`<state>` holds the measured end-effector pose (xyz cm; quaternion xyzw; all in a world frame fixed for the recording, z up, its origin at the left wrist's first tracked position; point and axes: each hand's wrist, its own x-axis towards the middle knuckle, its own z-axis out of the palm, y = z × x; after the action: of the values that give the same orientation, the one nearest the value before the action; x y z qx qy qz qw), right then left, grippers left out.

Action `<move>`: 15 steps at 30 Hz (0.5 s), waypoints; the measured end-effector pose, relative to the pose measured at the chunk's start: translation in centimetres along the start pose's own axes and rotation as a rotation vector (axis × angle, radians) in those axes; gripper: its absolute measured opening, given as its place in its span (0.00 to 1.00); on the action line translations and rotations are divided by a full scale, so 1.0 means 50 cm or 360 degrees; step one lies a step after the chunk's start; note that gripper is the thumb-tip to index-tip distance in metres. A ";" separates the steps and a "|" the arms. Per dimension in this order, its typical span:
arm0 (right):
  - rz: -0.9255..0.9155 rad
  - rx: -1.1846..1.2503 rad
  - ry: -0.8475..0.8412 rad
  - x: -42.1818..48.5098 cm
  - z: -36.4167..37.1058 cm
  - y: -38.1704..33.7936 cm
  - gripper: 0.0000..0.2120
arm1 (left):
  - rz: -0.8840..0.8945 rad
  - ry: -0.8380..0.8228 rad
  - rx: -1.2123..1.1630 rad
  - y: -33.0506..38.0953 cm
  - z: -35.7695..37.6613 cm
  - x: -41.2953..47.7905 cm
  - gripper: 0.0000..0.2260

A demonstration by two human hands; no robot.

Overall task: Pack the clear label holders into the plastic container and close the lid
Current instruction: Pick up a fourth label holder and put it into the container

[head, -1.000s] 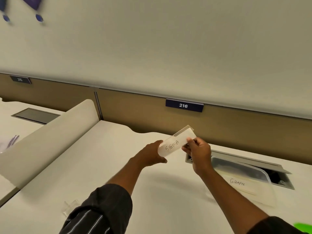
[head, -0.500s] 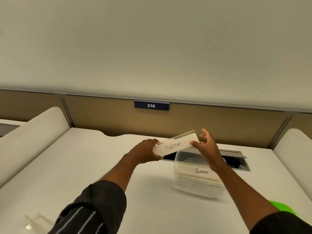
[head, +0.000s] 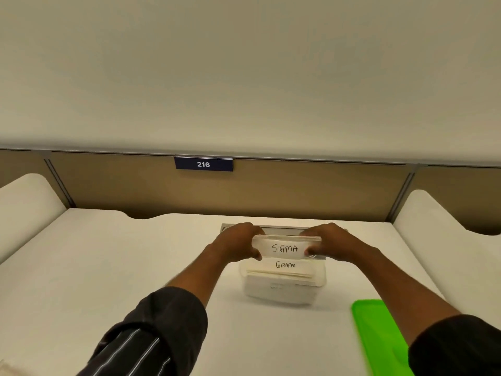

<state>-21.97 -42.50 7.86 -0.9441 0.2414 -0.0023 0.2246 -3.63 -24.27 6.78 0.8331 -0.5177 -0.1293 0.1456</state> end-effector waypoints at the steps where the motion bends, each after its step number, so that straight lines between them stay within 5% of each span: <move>1: 0.0001 -0.0030 0.0000 0.000 0.004 0.009 0.19 | 0.0009 -0.0004 0.0015 0.004 0.008 0.006 0.24; 15: 0.0030 0.0075 -0.0134 0.051 0.086 0.061 0.19 | -0.0045 -0.0261 0.0034 -0.027 0.070 0.066 0.20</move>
<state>-20.61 -44.24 2.43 -0.9354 0.2406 0.0339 0.2569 -2.37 -27.03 2.83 0.8284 -0.5175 -0.1935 0.0920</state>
